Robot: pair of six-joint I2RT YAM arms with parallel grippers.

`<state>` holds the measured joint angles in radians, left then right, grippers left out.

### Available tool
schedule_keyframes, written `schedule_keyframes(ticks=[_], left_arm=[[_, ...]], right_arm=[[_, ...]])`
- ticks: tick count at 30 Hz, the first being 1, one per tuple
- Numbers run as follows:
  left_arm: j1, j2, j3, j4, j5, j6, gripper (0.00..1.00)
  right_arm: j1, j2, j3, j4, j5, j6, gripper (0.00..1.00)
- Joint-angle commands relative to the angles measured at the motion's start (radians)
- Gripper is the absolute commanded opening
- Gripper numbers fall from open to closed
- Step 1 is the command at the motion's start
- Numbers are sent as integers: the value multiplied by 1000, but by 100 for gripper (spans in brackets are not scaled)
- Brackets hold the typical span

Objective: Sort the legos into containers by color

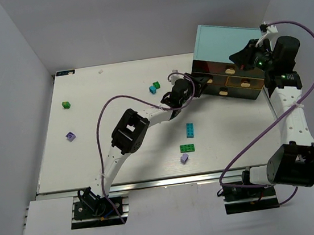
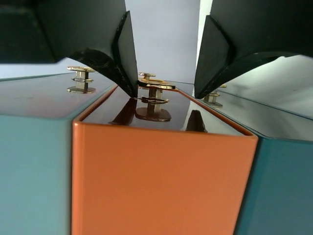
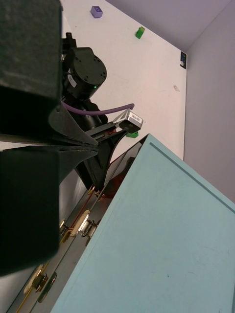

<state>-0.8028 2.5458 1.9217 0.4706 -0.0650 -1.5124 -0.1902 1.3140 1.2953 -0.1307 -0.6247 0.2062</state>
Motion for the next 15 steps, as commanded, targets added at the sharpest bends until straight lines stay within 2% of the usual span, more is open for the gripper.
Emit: schedule_keyframes(ticks=[1,9,10,15], left_arm=[[-6,-4,40,-26,-62,-22,58],[-6,-15,-4,20,-53,-43,36],[-6,-19,-15,37,-52,-45,30],[-6,-79,-134,102,-29,-48,23]], right_arm=[[-6,-36,-5,25,-4,1,0],[-5,-39,-8,22,-4,-1,0],[-6,-39,-10,22,-3,-1,0],[-9,-42,-13,20,-7,-2,0]])
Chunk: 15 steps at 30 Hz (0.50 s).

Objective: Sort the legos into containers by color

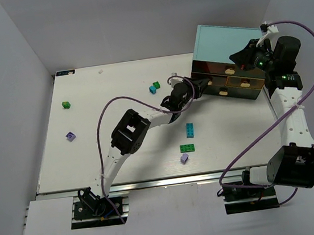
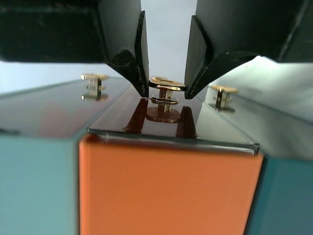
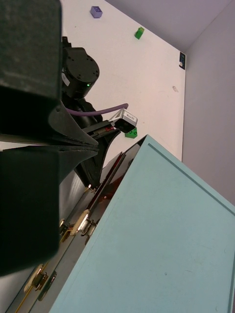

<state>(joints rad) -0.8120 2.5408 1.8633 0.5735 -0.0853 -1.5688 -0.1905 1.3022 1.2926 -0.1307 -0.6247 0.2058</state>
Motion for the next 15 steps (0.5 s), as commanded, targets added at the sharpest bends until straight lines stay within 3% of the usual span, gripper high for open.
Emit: schedule_keyframes(ticks=[1,11,15], left_arm=[[4,-88,-94,20,-2,10,23],[4,-250,-352,127,36,13,23],[4,-283,-409,138,48,16,28]], right_arm=[[-7,-30,-10,20,-6,-2,0],[-6,-26,-15,28,-18,6,0],[-7,-27,-19,25,-36,-3,0]])
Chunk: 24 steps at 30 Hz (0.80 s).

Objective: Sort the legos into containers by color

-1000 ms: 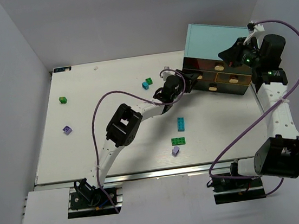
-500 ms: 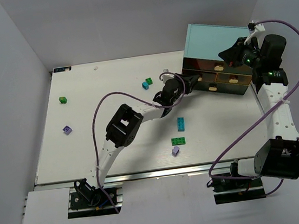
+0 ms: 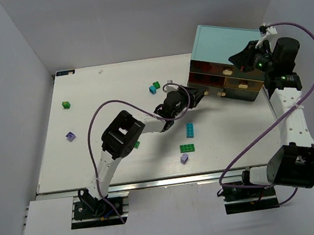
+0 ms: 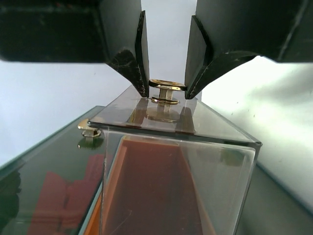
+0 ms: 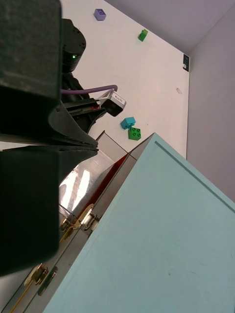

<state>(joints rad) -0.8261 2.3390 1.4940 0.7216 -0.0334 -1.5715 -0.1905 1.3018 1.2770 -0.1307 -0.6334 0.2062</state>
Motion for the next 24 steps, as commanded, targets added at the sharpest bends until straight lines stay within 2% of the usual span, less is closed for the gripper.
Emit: schedule_keyframes(ticks=[1,3,4,5,7,8,11,14,15,16,17,21,23,24], left_arm=[[18,-83,-44,-8,0,18,33],[18,-81,-41,-10,10,18,48],[27,-76,-37,-10,15,18,64],[27,-70,-19,-14,27,18,70],[27,-67,-2,-30,32,21,78],[36,-66,8,-34,68,22,78],[36,-81,5,-48,101,27,81],[45,-138,-37,-85,159,51,83],[45,-162,-75,-97,185,71,83],[45,-209,-93,-125,197,89,83],[45,-236,-112,-146,217,122,84],[54,-386,-216,-279,228,211,86],[64,-490,-288,-372,225,247,86],[76,-527,-317,-390,225,278,86]], right_arm=[[-6,-27,-5,28,-37,-10,0],[-7,-33,-14,32,-75,-43,1],[-7,-36,-27,45,-121,-60,6],[-6,-39,-34,49,-158,-85,22],[-9,-47,-48,52,-283,-169,36],[-7,-50,-51,40,-331,-198,51],[-6,-36,-36,-53,-510,-351,71],[-3,-7,17,-202,-655,-572,75],[-1,10,34,-330,-690,-641,75],[0,19,54,-395,-701,-777,75],[3,31,79,-497,-716,-836,75],[13,47,117,-634,-726,-1060,70],[35,54,133,-777,-724,-1184,66],[43,66,143,-853,-715,-1372,66]])
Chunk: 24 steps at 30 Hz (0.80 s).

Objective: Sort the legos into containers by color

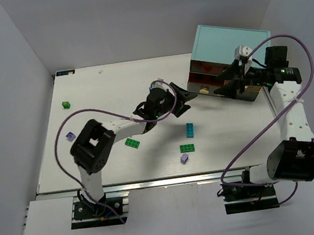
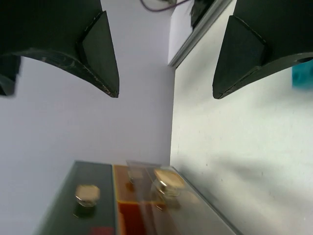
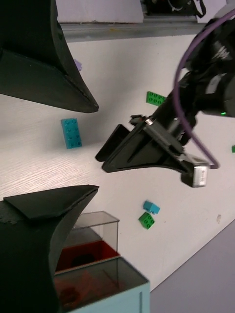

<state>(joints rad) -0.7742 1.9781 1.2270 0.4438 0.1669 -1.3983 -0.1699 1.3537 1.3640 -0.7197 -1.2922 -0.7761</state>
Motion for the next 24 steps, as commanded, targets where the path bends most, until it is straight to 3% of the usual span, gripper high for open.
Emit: schedule_keyframes(ticks=[1,3,6,7,11,13,14,17,18,20,24], left_arm=[[24,-201,-84,-154,14,117,86],[62,-324,-173,-227,-1,142,86],[110,-485,-254,-362,-76,212,92],[121,-522,-256,-411,-105,244,98],[153,-686,-230,-647,-382,380,98],[164,-777,-222,-732,-452,418,98],[179,-801,-219,-740,-466,506,98],[204,-815,-134,-868,-461,646,98],[214,-803,-63,-986,-466,660,98],[228,-731,1,-1098,-465,702,98],[262,-653,66,-1264,-399,740,98]], right_arm=[[32,24,81,-425,-45,-494,66],[84,61,99,-576,14,-741,66],[197,58,61,-592,97,-797,66],[220,52,25,-589,126,-802,67],[349,33,-54,-379,293,-704,72],[427,47,-71,-344,410,-710,75],[466,71,-72,-336,453,-730,76],[539,125,-80,-336,647,-854,77],[549,140,-83,-340,686,-894,77],[579,177,-101,-351,779,-1061,76],[606,216,-121,-311,869,-1230,76]])
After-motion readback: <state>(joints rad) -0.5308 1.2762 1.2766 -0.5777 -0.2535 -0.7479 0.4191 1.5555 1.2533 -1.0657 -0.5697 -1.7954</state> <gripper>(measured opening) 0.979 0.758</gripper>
